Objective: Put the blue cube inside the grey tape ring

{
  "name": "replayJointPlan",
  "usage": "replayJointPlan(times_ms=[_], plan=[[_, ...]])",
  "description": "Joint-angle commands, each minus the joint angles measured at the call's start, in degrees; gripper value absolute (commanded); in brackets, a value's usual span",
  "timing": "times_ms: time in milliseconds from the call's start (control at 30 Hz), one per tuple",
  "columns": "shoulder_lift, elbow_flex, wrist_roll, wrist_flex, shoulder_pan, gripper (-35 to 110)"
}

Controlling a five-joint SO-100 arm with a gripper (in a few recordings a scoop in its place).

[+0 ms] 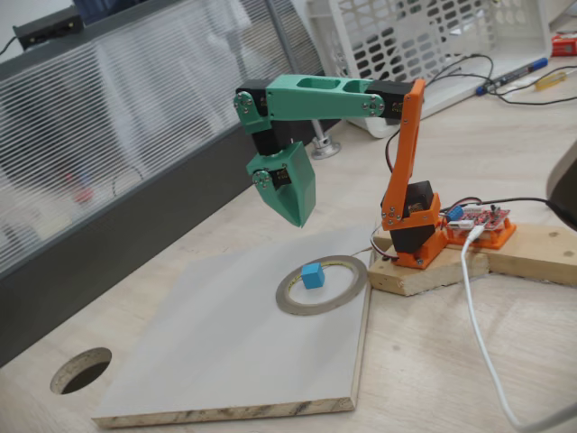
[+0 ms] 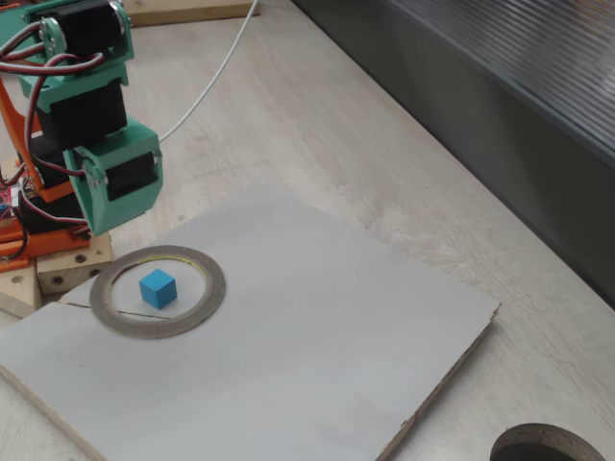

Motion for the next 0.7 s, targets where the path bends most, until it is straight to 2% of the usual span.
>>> replayJointPlan(times_ms=[0, 667], plan=[[0.88, -0.53, 0.79, 0.7, 0.0, 2], [0.79, -0.53, 0.79, 0.62, 0.09, 2]])
